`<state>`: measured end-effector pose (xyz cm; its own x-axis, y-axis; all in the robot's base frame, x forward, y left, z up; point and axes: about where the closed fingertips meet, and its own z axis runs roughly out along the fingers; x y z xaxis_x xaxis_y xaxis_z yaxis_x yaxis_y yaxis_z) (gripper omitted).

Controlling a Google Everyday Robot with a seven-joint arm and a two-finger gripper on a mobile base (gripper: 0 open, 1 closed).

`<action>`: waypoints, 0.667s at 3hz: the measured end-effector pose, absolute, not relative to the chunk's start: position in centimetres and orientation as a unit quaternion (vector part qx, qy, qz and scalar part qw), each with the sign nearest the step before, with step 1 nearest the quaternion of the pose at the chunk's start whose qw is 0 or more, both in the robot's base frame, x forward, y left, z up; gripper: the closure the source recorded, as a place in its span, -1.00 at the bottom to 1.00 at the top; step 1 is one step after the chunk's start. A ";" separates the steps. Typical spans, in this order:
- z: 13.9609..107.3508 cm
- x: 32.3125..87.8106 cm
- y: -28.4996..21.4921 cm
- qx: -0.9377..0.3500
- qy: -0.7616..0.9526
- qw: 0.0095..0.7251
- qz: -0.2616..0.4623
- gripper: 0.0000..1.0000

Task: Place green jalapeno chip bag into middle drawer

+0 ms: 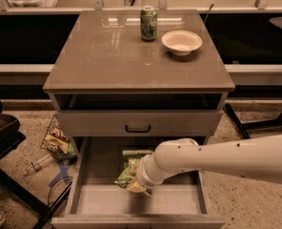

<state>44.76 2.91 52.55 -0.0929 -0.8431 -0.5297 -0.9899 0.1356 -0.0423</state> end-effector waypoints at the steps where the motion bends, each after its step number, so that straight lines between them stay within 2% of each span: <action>1: 52.5 44.7 3.0 -0.637 0.720 0.221 0.166 -0.41; 2: 52.4 44.6 3.0 -0.637 0.719 0.220 0.167 -0.98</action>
Offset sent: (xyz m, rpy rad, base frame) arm -0.0005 0.0005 -0.0004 0.0000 0.0010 0.0014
